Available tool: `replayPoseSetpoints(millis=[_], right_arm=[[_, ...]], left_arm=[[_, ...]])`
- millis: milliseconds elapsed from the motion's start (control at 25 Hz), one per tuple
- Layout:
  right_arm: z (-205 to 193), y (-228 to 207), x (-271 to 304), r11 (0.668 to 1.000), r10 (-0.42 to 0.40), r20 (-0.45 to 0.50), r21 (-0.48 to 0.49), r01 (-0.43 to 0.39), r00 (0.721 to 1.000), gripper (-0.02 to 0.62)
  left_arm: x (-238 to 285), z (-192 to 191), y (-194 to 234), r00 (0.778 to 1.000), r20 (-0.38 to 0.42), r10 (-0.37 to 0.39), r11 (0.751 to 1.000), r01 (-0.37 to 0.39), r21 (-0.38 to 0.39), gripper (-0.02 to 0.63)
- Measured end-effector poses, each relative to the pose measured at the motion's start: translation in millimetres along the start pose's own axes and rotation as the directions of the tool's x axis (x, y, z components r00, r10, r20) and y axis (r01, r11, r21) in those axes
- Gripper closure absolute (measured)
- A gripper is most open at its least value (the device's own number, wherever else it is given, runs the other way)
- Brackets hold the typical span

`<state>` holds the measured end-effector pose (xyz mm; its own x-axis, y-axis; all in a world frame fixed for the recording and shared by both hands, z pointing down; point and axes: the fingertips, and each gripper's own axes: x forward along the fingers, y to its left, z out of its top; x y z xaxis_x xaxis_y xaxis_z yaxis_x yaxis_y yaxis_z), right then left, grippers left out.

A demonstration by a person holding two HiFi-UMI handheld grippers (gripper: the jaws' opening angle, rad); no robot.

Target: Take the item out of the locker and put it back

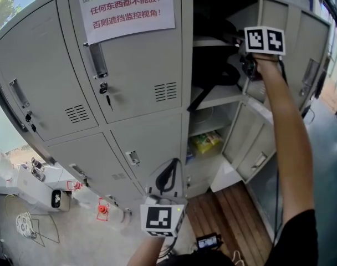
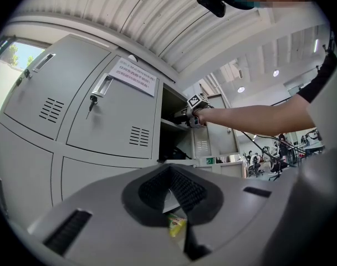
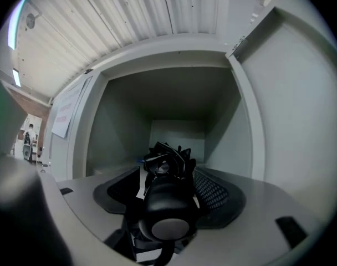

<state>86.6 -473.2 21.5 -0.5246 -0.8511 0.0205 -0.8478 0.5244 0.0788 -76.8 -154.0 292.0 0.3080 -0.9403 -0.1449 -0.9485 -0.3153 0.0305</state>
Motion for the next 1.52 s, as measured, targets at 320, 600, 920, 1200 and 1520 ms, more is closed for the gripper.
replayPoseSetpoints(millis=[320,600,920,1200,1520], right_arm=[[-6,-5,18,0.993,-0.113,0.012,-0.036,0.113,0.994,0.388],[-5,-3,-6,0.996,-0.082,0.076,0.035,0.08,0.994,0.416],[-16,2,-52,0.995,-0.046,0.173,0.097,0.03,0.984,0.423],[-26,6,-92,0.989,-0.041,0.274,0.148,0.0,0.961,0.426],[-36,10,-128,0.984,-0.03,0.348,0.175,-0.034,0.937,0.428]], left_arm=[[2,-1,1,1.0,-0.009,0.0,1.0,0.0,0.001,0.614],[0,-6,0,1.0,-0.017,-0.006,1.0,0.005,-0.007,0.614],[-2,-4,-6,1.0,-0.009,-0.023,1.0,0.023,-0.015,0.614],[-5,-8,-12,0.999,-0.018,-0.036,0.999,0.036,-0.021,0.614],[-7,-17,-16,0.999,-0.032,-0.04,0.999,0.04,-0.012,0.614]])
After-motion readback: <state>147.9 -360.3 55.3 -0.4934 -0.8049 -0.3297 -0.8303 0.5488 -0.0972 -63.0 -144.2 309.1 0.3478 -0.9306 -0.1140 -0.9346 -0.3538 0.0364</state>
